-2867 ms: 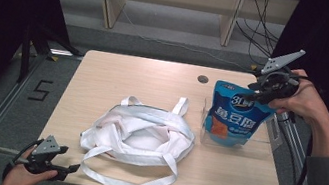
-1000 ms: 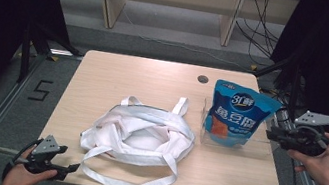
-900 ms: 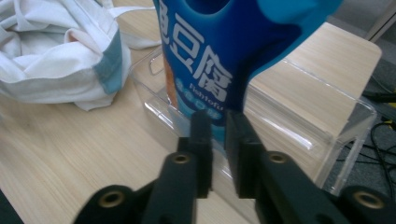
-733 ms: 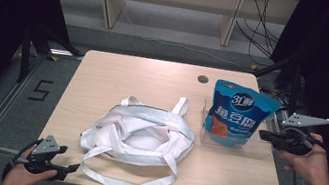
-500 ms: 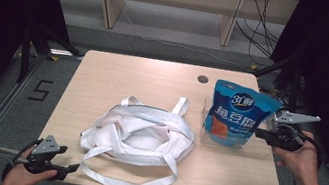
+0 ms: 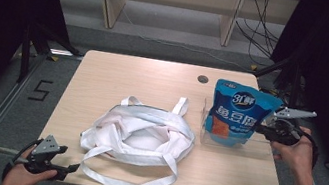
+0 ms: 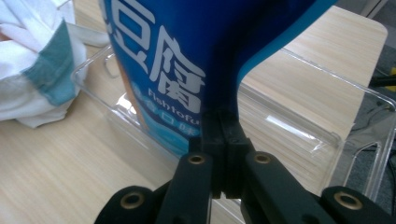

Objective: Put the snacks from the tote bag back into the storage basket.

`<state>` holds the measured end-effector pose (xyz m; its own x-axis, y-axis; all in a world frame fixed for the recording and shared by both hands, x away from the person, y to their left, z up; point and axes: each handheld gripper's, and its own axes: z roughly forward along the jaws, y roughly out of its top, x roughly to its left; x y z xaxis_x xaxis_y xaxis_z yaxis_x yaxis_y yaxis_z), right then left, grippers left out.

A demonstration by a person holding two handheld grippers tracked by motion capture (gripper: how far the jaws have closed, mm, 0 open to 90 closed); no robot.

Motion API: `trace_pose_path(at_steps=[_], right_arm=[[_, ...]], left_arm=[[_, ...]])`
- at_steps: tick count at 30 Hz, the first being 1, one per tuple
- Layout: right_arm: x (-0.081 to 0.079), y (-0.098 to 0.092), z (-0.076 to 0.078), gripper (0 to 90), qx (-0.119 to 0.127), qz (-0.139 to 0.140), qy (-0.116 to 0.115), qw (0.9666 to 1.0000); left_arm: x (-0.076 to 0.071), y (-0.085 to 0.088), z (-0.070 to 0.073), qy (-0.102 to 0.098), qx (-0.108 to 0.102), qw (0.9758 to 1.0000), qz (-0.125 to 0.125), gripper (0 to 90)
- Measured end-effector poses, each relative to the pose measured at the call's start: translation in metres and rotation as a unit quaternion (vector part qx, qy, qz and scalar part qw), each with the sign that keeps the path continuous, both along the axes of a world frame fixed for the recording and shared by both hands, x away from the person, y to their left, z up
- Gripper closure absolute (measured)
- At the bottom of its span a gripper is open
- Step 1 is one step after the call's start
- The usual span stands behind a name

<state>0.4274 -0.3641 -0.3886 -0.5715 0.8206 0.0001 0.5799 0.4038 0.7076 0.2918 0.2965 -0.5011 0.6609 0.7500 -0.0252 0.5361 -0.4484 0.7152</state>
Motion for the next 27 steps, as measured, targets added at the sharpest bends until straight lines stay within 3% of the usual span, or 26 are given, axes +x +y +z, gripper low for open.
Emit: trace_pose_path(at_steps=[1,3,4,6,8,9,10,14,15,16,18,19,20,27], right_arm=[[0.001,-0.001,-0.001,90.0,-0.004,0.000,0.002,1.0000],[0.003,-0.002,-0.003,90.0,0.000,-0.004,-0.007,1.0000],[0.004,-0.003,-0.003,90.0,0.000,-0.003,-0.002,1.0000],[0.004,-0.004,-0.002,90.0,-0.006,-0.002,0.005,1.0000],[0.008,-0.004,-0.004,90.0,-0.004,-0.005,-0.003,1.0000],[0.008,-0.003,-0.002,90.0,0.000,-0.012,0.013,0.9998],[0.010,-0.005,-0.002,90.0,-0.014,-0.002,0.007,0.9999],[0.012,-0.005,-0.003,90.0,-0.002,-0.009,0.004,0.9999],[0.013,-0.006,-0.003,90.0,-0.009,-0.004,0.002,1.0000],[0.013,-0.006,-0.003,90.0,-0.009,-0.004,0.002,1.0000],[0.009,-0.005,-0.003,89.2,-0.005,-0.007,0.007,0.9999],[0.007,-0.005,-0.003,88.4,-0.001,-0.009,0.009,0.9999],[0.007,-0.005,-0.003,88.4,-0.001,-0.009,0.009,0.9999],[-0.008,-0.006,0.001,77.2,-0.006,-0.005,-0.022,0.9997]], left_arm=[[0.000,-0.001,-0.001,0.005,-0.009,0.9999,0.007,19.8],[0.000,-0.001,-0.001,0.003,-0.002,0.9999,0.010,19.8],[0.000,-0.003,-0.002,0.002,-0.016,0.9997,0.020,19.8],[0.000,-0.003,-0.002,0.002,-0.016,0.9997,0.020,19.8],[0.000,-0.003,-0.002,0.002,-0.016,0.9997,0.020,19.8],[0.000,-0.003,-0.002,0.002,-0.016,0.9997,0.020,19.8],[0.000,-0.003,-0.002,0.002,-0.017,0.9997,0.020,19.8],[-0.001,-0.002,-0.002,0.004,-0.017,0.9998,0.013,19.8],[0.000,0.000,0.000,0.005,-0.004,1.0000,0.005,19.8],[0.000,0.000,0.000,0.005,-0.004,1.0000,0.005,19.8],[-0.001,-0.003,-0.002,0.001,-0.019,0.9997,0.018,19.8],[0.000,0.000,0.001,0.001,0.003,1.0000,0.001,19.8],[0.000,0.000,0.001,0.001,0.003,1.0000,0.001,19.8],[0.000,0.000,0.000,-0.004,-0.002,1.0000,0.004,19.8]])
